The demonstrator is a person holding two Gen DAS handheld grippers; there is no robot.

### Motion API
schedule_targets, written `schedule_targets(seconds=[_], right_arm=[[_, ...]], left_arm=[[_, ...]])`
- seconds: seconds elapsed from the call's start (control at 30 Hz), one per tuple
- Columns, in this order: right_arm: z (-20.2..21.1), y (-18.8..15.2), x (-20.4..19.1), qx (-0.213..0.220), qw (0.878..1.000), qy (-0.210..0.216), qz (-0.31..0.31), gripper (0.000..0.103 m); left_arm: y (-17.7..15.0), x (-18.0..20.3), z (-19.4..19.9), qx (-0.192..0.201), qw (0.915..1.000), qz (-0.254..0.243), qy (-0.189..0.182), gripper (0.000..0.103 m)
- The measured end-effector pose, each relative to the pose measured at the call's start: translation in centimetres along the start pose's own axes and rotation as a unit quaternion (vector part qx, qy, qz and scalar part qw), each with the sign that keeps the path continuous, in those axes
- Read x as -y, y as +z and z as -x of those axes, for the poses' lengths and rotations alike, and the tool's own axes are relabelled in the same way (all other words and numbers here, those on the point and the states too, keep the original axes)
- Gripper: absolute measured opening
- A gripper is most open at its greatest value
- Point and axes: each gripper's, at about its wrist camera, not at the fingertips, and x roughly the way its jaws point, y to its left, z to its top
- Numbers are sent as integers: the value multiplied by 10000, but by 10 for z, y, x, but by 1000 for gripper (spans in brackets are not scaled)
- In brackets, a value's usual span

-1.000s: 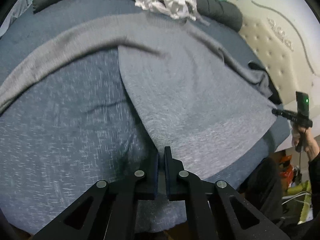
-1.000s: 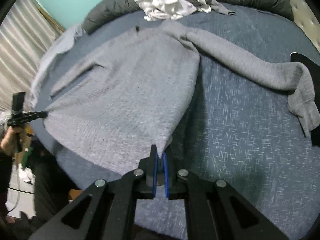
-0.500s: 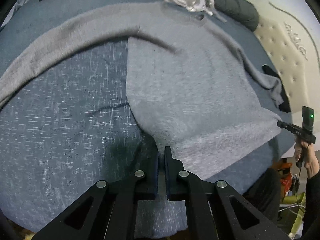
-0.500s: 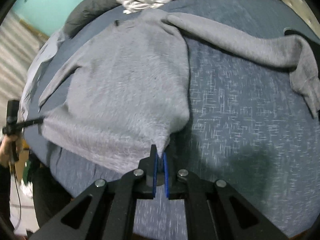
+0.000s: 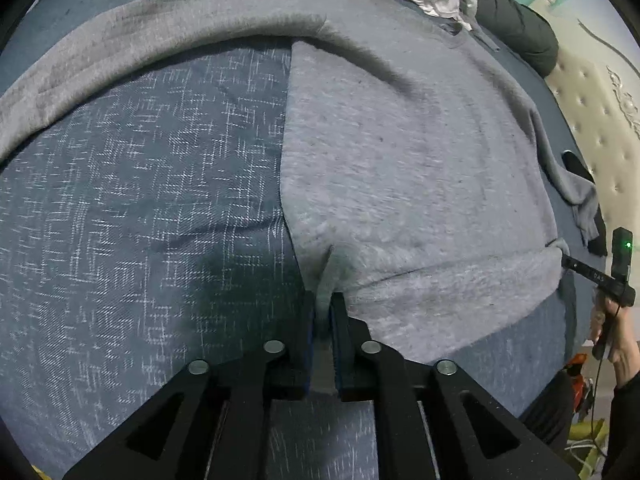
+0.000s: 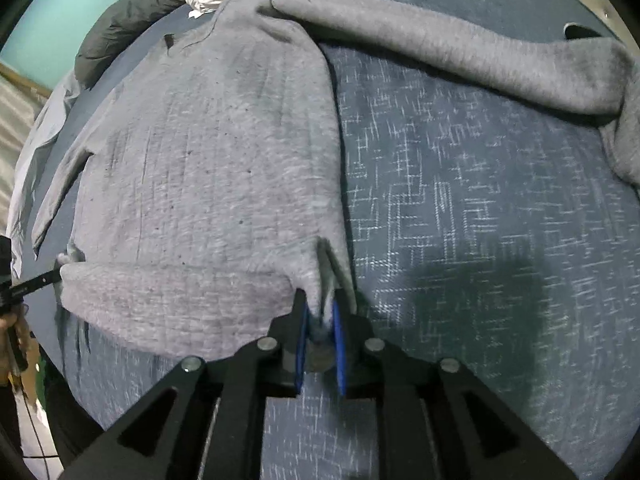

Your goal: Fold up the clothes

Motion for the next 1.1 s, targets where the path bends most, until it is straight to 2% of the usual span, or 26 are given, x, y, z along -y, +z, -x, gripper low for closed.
schedule_targets(seconds=[0.07, 0.1, 0.13, 0.17, 0.23, 0.3, 0.47, 0.6, 0.63, 0.7, 0.73, 0.8, 0.83, 0.93, 1.1], right_arm=[[3, -1, 4, 53, 9999, 143, -56, 20], [7, -2, 8, 80, 9996, 236, -94, 26], [10, -4, 13, 98, 9993, 346, -134, 31], [13, -6, 18, 107, 9988, 455, -167, 42], [18, -11, 27, 104, 9982, 568, -182, 44], [20, -16, 34, 71, 9981, 593, -153, 47], [33, -23, 36, 283, 9974, 669, 7, 47], [39, -19, 23, 363, 9973, 421, 488, 47], [41, -18, 20, 387, 9969, 399, 557, 45], [43, -17, 17, 427, 9965, 389, 599, 29], [45, -16, 17, 453, 9964, 370, 609, 25], [49, -16, 18, 480, 9962, 396, 604, 12], [52, -17, 18, 490, 9961, 408, 614, 10], [61, -19, 15, 523, 9954, 422, 679, 6], [83, -22, 0, 567, 9947, 457, 720, 6]], left_arm=[[-1, -3, -1, 37, 10000, 32, -43, 20], [-2, -5, 0, 58, 10000, 30, -74, 23], [-4, -7, 3, 76, 9999, 17, -112, 30], [-7, -9, 5, 69, 9999, -1, -148, 40], [-13, -14, 9, 29, 9998, -45, -201, 48], [-20, -19, 12, 1, 9997, -95, -233, 48], [-37, -20, 17, -7, 9991, -192, -370, 49], [-42, -13, 15, -11, 9987, -369, -351, 48], [-43, -11, 15, -12, 9985, -413, -347, 48], [-45, -7, 14, -10, 9982, -496, -345, 48], [-45, -5, 13, -7, 9979, -538, -349, 47], [-43, 1, 12, -5, 9974, -633, -349, 27], [-43, 5, 13, 1, 9970, -693, -335, 17], [-42, 16, 21, 28, 9956, -901, -267, 8], [-43, 23, 54, 199, 9942, -1032, -244, 7]])
